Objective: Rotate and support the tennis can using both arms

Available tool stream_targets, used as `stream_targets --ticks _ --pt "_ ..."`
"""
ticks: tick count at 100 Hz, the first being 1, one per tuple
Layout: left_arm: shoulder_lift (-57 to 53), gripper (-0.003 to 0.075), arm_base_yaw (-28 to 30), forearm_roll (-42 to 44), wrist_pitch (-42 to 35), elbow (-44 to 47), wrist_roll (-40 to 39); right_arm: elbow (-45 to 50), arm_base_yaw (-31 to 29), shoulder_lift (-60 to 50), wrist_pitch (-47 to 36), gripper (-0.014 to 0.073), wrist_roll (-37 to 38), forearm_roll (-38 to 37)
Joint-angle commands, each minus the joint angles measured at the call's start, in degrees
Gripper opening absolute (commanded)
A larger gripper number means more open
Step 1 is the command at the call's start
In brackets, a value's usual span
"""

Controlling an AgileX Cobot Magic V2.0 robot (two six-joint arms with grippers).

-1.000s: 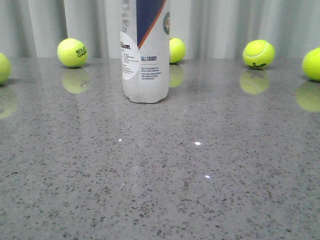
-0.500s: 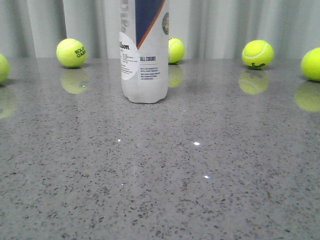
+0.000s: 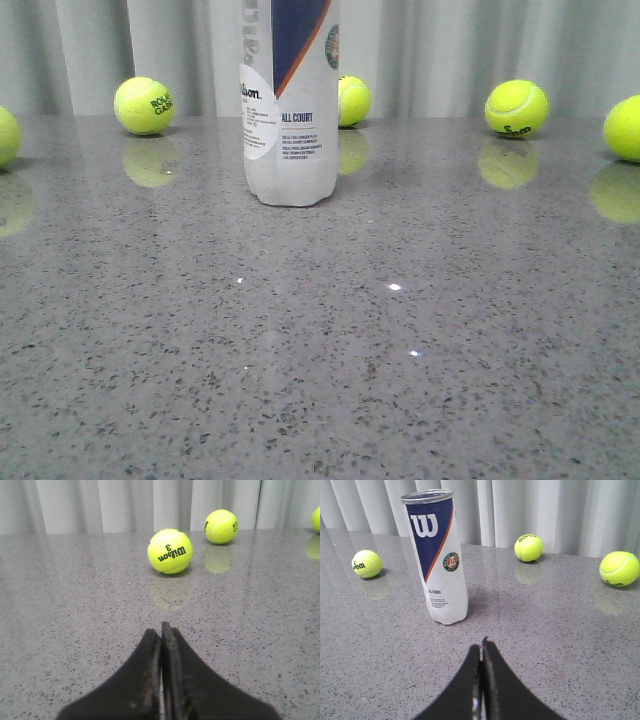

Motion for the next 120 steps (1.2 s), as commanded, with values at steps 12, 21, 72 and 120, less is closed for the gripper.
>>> stream_targets --ticks 12,21,72,120 --pt "-1.97 -0.0019 0.05 0.0 -4.25 2.58 -0.53 -1.53 -0.02 0.52 -4.66 -0.0062 -0.52 -0.31" --pt "-1.97 -0.0019 0.05 0.0 -4.25 2.58 -0.53 -1.53 -0.02 0.52 -4.66 -0.0062 -0.52 -0.31" --pt "-1.97 -0.0019 0.05 0.0 -4.25 2.58 -0.53 2.94 -2.96 0.52 -13.38 -0.0062 -0.45 -2.64" --pt "-1.97 -0.0019 0.05 0.0 -4.25 2.58 -0.53 22.79 -24.06 -9.92 -23.18 -0.0062 13.68 -17.53"
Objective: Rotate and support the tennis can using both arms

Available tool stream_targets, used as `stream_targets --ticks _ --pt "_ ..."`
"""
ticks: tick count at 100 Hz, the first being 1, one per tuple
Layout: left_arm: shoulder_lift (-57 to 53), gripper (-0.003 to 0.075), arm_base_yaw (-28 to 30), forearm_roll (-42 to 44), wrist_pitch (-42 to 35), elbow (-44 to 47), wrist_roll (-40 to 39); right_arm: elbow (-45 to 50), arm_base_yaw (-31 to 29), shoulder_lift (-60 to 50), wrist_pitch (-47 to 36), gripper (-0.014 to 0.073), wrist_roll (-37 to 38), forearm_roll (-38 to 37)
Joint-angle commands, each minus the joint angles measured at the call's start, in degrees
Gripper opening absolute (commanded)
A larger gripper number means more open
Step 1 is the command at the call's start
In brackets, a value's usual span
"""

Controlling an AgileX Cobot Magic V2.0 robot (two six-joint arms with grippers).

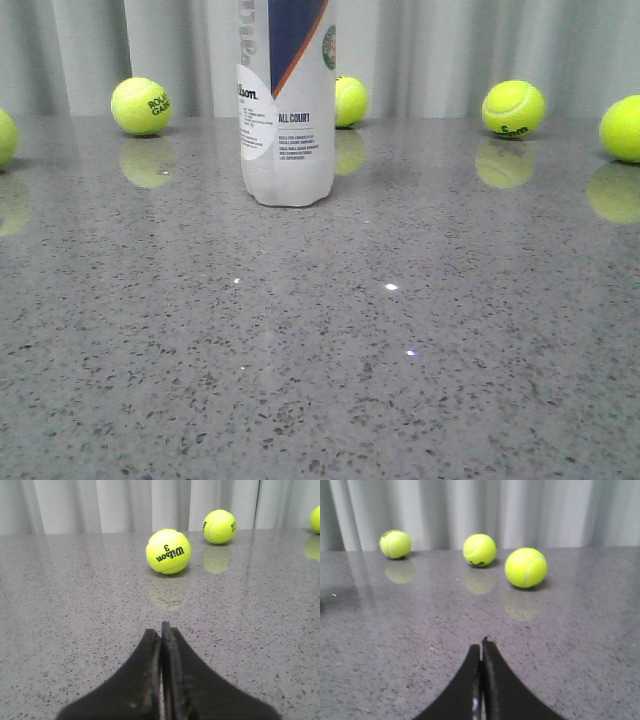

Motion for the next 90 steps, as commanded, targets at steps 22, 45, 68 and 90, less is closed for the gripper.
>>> stream_targets --ticks 22,45,68,90 --pt "-1.97 -0.0019 0.05 0.0 -4.35 2.58 -0.53 2.57 -4.27 -10.36 1.34 -0.0062 0.69 -2.73" --pt "-1.97 -0.0019 0.05 0.0 -4.35 2.58 -0.53 2.57 -4.27 -9.67 4.14 -0.0062 -5.29 2.85" --pt "-1.97 -0.0019 0.05 0.0 -4.35 2.58 -0.53 2.57 -4.27 -9.67 4.32 -0.0062 -5.23 2.85" --pt "-1.97 -0.0019 0.05 0.0 -4.35 2.58 -0.53 2.57 -4.27 -9.67 4.32 -0.0062 -5.23 2.85"
